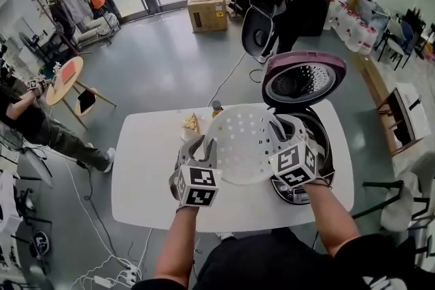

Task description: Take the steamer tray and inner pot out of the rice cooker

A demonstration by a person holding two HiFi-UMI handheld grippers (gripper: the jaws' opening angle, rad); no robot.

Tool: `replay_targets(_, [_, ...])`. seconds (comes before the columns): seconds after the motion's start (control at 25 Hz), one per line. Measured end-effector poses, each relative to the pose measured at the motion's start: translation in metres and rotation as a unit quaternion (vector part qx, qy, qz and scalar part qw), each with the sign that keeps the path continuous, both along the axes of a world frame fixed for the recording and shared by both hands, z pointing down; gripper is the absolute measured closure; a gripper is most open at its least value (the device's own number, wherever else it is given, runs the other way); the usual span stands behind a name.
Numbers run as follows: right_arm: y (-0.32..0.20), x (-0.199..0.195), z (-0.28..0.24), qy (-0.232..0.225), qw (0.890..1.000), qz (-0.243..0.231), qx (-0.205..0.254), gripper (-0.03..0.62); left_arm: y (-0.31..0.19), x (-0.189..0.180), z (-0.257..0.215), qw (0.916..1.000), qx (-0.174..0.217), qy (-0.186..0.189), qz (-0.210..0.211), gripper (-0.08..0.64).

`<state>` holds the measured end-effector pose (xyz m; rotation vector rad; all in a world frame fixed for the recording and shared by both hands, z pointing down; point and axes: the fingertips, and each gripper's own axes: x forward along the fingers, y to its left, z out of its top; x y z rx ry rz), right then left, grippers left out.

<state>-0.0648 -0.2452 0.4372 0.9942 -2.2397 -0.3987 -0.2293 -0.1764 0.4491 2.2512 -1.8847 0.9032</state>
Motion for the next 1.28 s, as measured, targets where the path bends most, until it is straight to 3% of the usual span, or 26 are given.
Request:
replay_targets(0.32, [0.021,-0.102,0.027,0.000,1.000,-0.018,-0.025,0.520,0.027,-0.099,0.019,0.9996,-0.022,-0.006,-0.018,0.466])
replay_targets(0.76, [0.034,-0.242,0.099,0.013,0.996,-0.061,-0.066,0.518,0.054,-0.232,0.087,0.9951,-0.063,0.005,-0.076,0.471])
replay_targets(1.28, [0.050,-0.333,0.220,0.025,0.984,-0.087,-0.153,0.518,0.077,-0.321,0.194,0.9821,-0.120,0.024,-0.144,0.489])
